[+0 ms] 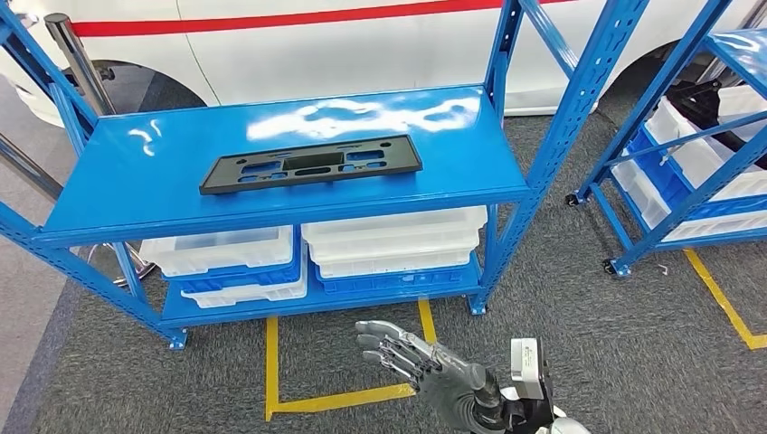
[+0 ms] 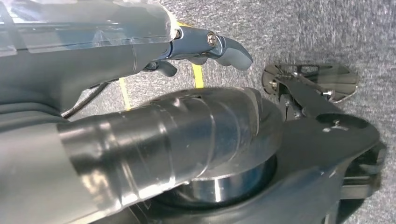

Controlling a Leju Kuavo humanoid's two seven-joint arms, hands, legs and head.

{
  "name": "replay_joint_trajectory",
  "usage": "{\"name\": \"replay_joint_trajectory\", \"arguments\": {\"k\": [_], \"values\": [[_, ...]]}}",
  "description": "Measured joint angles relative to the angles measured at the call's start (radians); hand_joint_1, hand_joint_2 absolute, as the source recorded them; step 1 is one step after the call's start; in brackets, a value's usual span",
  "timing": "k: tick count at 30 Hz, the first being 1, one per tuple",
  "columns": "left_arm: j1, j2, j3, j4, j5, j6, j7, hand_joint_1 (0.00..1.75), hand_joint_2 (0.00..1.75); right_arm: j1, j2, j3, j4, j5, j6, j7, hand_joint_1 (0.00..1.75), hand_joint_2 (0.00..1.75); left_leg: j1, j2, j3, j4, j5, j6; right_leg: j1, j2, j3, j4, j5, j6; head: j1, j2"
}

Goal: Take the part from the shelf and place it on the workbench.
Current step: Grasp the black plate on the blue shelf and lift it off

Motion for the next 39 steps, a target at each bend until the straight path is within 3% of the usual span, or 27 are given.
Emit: {"name": "replay_joint_trajectory", "arguments": {"k": [2, 3, 4, 5, 7, 9, 12, 14, 15, 17, 18, 19, 20, 22, 24, 26, 29, 30, 32, 34, 35, 36, 37, 39], "values": [[-0.003, -0.004, 0.001, 0.010, 0.000, -0.003, 0.000, 0.00, 0.00, -0.007, 0.000, 0.002, -0.003, 0.000, 0.001, 0.001, 0.00, 0.00, 0.003, -0.001, -0.061, 0.134, -0.065, -0.006, 0.001, 0.000, -0.002, 0.000, 0.000, -0.003, 0.000, 0.000], [-0.004, -0.006, 0.002, 0.014, 0.000, -0.003, 0.000, 0.00, 0.00, -0.008, 0.000, 0.004, -0.003, 0.000, 0.001, 0.001, 0.00, 0.00, 0.005, -0.001, -0.085, 0.184, -0.080, -0.008, 0.002, 0.000, -0.002, 0.001, 0.000, -0.003, 0.000, 0.000], [-0.005, -0.007, 0.003, 0.018, 0.000, -0.002, 0.000, 0.00, 0.00, -0.009, 0.000, 0.005, -0.003, 0.000, 0.001, 0.001, 0.00, 0.00, 0.006, -0.001, -0.093, 0.200, -0.075, -0.009, 0.002, 0.000, -0.002, 0.002, 0.000, -0.003, 0.000, 0.000], [-0.006, -0.009, 0.004, 0.021, 0.000, -0.002, 0.000, 0.00, 0.00, -0.010, 0.000, 0.007, -0.003, 0.000, 0.001, 0.001, 0.00, 0.00, 0.008, 0.000, -0.081, 0.174, -0.050, -0.009, 0.001, 0.001, -0.002, 0.004, -0.001, -0.002, 0.000, 0.000], [-0.007, -0.010, 0.007, 0.025, 0.000, -0.002, 0.000, 0.00, 0.00, -0.011, 0.000, 0.009, -0.003, -0.001, 0.001, 0.001, 0.00, 0.00, 0.009, -0.001, -0.017, 0.042, 0.018, -0.006, 0.001, 0.004, 0.000, 0.007, -0.004, 0.003, 0.000, 0.000], [-0.011, -0.011, 0.011, 0.028, -0.001, -0.002, 0.000, 0.00, 0.00, -0.014, 0.000, 0.009, -0.004, -0.001, 0.001, 0.001, 0.00, 0.00, 0.007, -0.003, 0.031, -0.061, 0.051, 0.001, 0.004, 0.006, 0.000, 0.011, -0.007, 0.013, 0.000, 0.000], [-0.015, -0.015, 0.014, 0.031, -0.001, -0.002, 0.000, 0.00, 0.00, -0.016, 0.000, 0.009, -0.005, -0.001, 0.002, 0.001, 0.00, 0.00, 0.004, -0.005, 0.037, -0.084, 0.056, 0.013, 0.006, 0.006, -0.002, 0.009, -0.006, 0.031, 0.000, 0.000], [-0.015, -0.017, 0.017, 0.034, -0.001, 0.000, 0.000, 0.00, 0.00, -0.018, 0.000, 0.009, -0.006, -0.002, 0.003, 0.001, 0.00, 0.00, 0.006, -0.003, 0.040, -0.092, 0.063, 0.027, 0.003, 0.005, -0.011, 0.034, -0.027, 0.042, 0.001, 0.000], [-0.015, -0.018, 0.018, 0.034, -0.001, 0.000, 0.000, 0.00, 0.00, -0.019, 0.000, 0.009, -0.007, -0.003, 0.004, 0.001, 0.00, 0.00, 0.007, -0.002, 0.040, -0.096, 0.066, 0.033, 0.002, 0.004, -0.029, 0.073, -0.053, 0.046, 0.001, 0.000], [-0.015, -0.019, 0.019, 0.035, -0.002, 0.000, 0.001, 0.00, 0.00, -0.020, 0.000, 0.009, -0.007, -0.005, 0.005, 0.001, 0.00, 0.00, 0.005, 0.000, 0.038, -0.096, 0.066, 0.039, 0.001, 0.003, -0.089, 0.203, -0.116, 0.051, 0.001, 0.000], [-0.015, -0.019, 0.020, 0.035, -0.003, -0.001, 0.001, 0.00, 0.00, -0.020, 0.000, 0.010, -0.007, -0.006, 0.005, 0.001, 0.00, 0.00, 0.003, 0.001, 0.038, -0.096, 0.065, 0.040, 0.002, 0.003, -0.117, 0.260, -0.135, 0.053, 0.001, 0.000], [-0.015, -0.020, 0.021, 0.036, -0.004, -0.002, 0.002, 0.00, 0.00, -0.020, 0.000, 0.010, -0.007, -0.008, 0.006, 0.001, 0.00, 0.00, 0.002, 0.001, 0.038, -0.095, 0.065, 0.041, 0.002, 0.003, -0.131, 0.287, -0.134, 0.053, 0.001, 0.000], [-0.015, -0.020, 0.021, 0.036, -0.006, -0.004, 0.004, 0.00, 0.00, -0.020, 0.000, 0.010, -0.007, -0.009, 0.007, 0.001, 0.00, 0.00, 0.001, 0.001, 0.039, -0.094, 0.064, 0.041, 0.002, 0.003, -0.127, 0.275, -0.115, 0.051, 0.001, 0.000], [-0.015, -0.020, 0.021, 0.037, -0.011, -0.014, 0.006, 0.00, 0.00, -0.022, 0.000, 0.010, -0.007, -0.012, 0.010, 0.001, 0.00, 0.00, -0.001, -0.001, 0.042, -0.092, 0.061, 0.040, 0.004, 0.002, -0.070, 0.152, -0.044, 0.040, 0.001, 0.000], [-0.015, -0.021, 0.021, 0.039, -0.014, -0.025, 0.006, 0.00, 0.00, -0.025, 0.000, 0.010, -0.007, -0.013, 0.016, 0.001, 0.00, 0.00, -0.005, -0.001, 0.041, -0.087, 0.057, 0.034, 0.011, 0.000, -0.019, 0.039, -0.004, 0.028, 0.001, 0.000], [-0.015, -0.022, 0.022, 0.042, -0.015, -0.033, 0.004, 0.00, 0.00, -0.027, 0.000, 0.010, -0.007, -0.014, 0.020, 0.000, 0.00, 0.00, -0.007, 0.000, 0.038, -0.086, 0.055, 0.025, 0.017, 0.000, -0.010, 0.011, -0.004, 0.021, 0.000, 0.000], [-0.016, -0.023, 0.023, 0.048, -0.016, -0.039, 0.001, 0.00, 0.00, -0.028, 0.000, 0.011, -0.007, -0.015, 0.023, 0.000, 0.00, 0.00, -0.006, -0.001, 0.033, -0.067, 0.037, 0.011, 0.009, 0.001, -0.003, -0.002, 0.001, 0.008, 0.000, 0.000], [-0.016, -0.023, 0.024, 0.050, -0.016, -0.040, 0.001, 0.00, 0.00, -0.029, 0.000, 0.011, -0.007, -0.015, 0.023, 0.000, 0.00, 0.00, -0.005, -0.002, 0.017, -0.032, 0.015, 0.007, 0.005, 0.000, 0.000, -0.007, 0.003, 0.003, 0.000, 0.000], [-0.016, -0.023, 0.026, 0.055, -0.016, -0.042, 0.000, 0.00, 0.00, -0.030, 0.000, 0.013, -0.008, -0.015, 0.024, 0.000, 0.00, 0.00, 0.000, -0.003, -0.044, 0.093, -0.048, -0.002, 0.004, -0.002, 0.003, -0.010, 0.003, -0.003, -0.001, 0.000], [-0.015, -0.023, 0.028, 0.060, -0.016, -0.044, -0.002, 0.00, 0.00, -0.030, 0.000, 0.014, -0.007, -0.015, 0.025, 0.000, 0.00, 0.00, 0.005, -0.003, -0.097, 0.193, -0.075, -0.009, 0.004, -0.001, 0.004, -0.009, 0.001, -0.004, -0.001, 0.000], [-0.015, -0.023, 0.028, 0.063, -0.017, -0.047, -0.003, 0.00, 0.00, -0.030, 0.000, 0.014, -0.007, -0.015, 0.026, 0.000, 0.00, 0.00, 0.007, -0.002, -0.099, 0.191, -0.059, -0.012, 0.004, 0.000, 0.006, -0.008, -0.001, -0.003, -0.001, 0.000], [-0.015, -0.023, 0.029, 0.066, -0.017, -0.050, -0.004, 0.00, 0.00, -0.030, 0.000, 0.014, -0.007, -0.015, 0.027, 0.000, 0.00, 0.00, 0.009, -0.002, -0.081, 0.148, -0.024, -0.013, 0.003, 0.001, 0.009, -0.007, -0.003, -0.002, -0.001, 0.000], [-0.015, -0.023, 0.031, 0.069, -0.017, -0.052, -0.006, 0.00, 0.00, -0.030, 0.000, 0.014, -0.007, -0.015, 0.028, 0.000, 0.00, 0.00, 0.010, -0.002, -0.049, 0.076, 0.017, -0.012, 0.003, 0.002, 0.012, -0.005, -0.007, 0.002, -0.001, 0.000], [-0.016, -0.024, 0.036, 0.073, -0.018, -0.056, -0.009, 0.00, 0.00, -0.030, 0.000, 0.014, -0.007, -0.015, 0.030, 0.000, 0.00, 0.00, 0.009, -0.003, 0.009, -0.047, 0.062, -0.007, 0.005, 0.004, 0.016, 0.000, -0.015, 0.013, -0.001, 0.000]]}}
